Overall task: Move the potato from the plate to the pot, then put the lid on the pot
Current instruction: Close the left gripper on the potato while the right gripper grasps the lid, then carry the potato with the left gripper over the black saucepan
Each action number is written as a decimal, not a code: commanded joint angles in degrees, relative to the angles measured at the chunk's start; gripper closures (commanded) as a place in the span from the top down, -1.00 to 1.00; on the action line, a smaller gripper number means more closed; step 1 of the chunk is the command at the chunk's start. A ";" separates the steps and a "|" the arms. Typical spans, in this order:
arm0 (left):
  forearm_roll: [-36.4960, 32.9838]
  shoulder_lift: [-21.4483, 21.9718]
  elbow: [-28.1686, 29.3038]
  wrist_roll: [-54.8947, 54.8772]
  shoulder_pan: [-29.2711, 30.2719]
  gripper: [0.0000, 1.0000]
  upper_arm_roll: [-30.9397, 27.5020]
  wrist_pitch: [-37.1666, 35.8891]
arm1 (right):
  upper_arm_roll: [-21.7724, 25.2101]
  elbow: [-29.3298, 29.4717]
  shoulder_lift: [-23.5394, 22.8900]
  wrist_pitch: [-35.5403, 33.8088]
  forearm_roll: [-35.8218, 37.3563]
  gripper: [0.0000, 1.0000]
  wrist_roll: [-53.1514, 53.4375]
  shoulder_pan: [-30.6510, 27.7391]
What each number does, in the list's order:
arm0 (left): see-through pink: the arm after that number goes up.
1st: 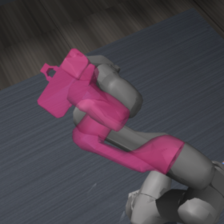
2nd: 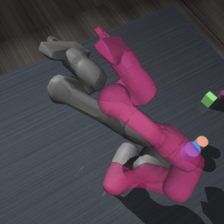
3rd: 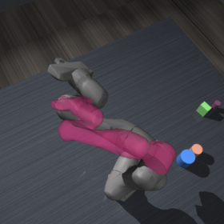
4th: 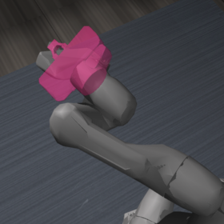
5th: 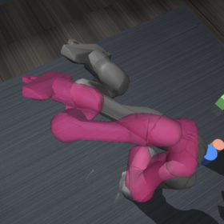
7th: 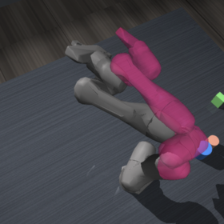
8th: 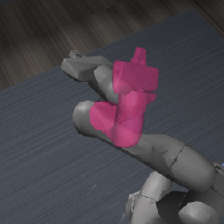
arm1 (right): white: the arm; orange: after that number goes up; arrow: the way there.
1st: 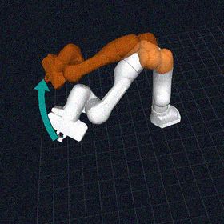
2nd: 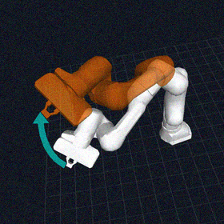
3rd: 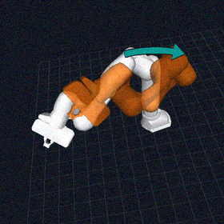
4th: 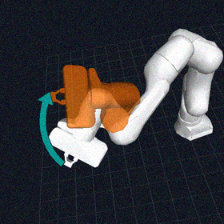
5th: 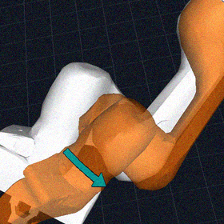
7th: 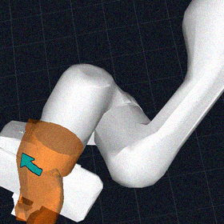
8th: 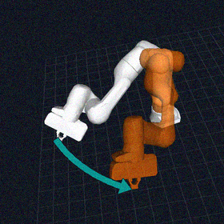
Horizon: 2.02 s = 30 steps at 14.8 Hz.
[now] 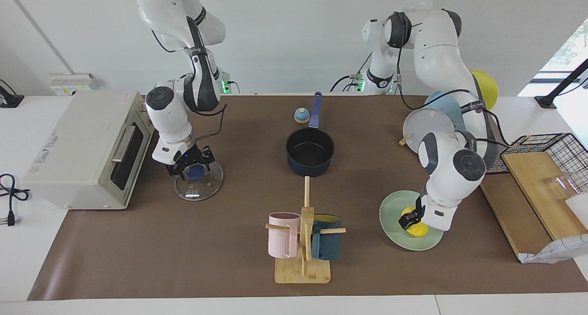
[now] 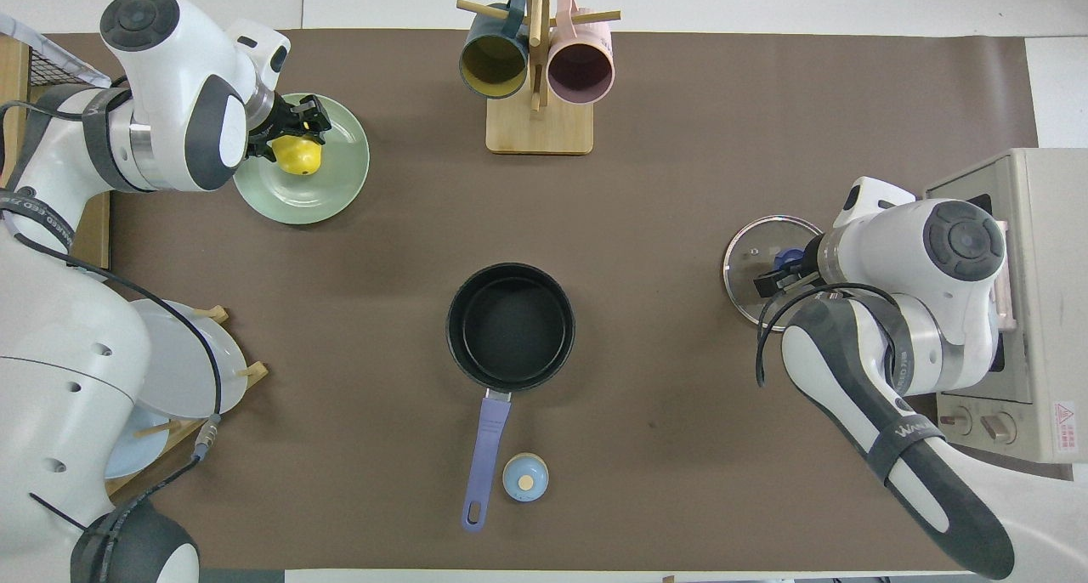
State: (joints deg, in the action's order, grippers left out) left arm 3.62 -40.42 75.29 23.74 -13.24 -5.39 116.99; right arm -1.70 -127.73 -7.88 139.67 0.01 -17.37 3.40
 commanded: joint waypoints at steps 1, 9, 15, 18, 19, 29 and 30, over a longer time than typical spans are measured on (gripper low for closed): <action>-0.36 2.28 2.94 0.96 -0.73 -1.00 -0.58 1.22 | -0.23 0.29 -0.12 0.34 -0.89 0.80 0.58 -0.42; 3.85 15.43 2.23 0.87 -1.35 -1.00 2.31 -10.44 | -0.23 0.29 -0.12 -0.27 -0.89 0.09 0.67 -0.42; 3.94 32.40 18.89 7.45 -13.63 -1.00 2.76 -13.84 | -4.09 11.69 -0.21 -15.97 -0.71 0.08 7.32 -0.15; 3.94 38.38 33.03 10.27 -20.58 -1.00 2.76 -0.50 | -7.95 18.37 -1.00 -23.80 0.17 0.08 14.36 0.20; 3.94 39.71 37.34 9.84 -23.12 -1.00 2.67 3.90 | -8.75 20.14 -1.35 -25.74 0.25 0.08 16.03 0.29; 2.80 34.10 49.25 9.40 -32.64 -1.00 2.49 24.24 | -15.96 22.88 -1.00 -29.45 0.96 0.08 27.92 0.73; 2.36 33.57 49.51 8.70 -32.64 -1.00 2.41 25.29 | -15.96 22.88 -1.00 -29.45 0.96 0.08 28.00 0.73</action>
State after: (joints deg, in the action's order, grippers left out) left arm 6.70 -6.86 123.01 33.87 -44.81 -1.74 139.20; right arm -17.12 -106.50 -8.17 111.54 0.30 9.68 4.84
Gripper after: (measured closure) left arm 0.383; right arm 0.348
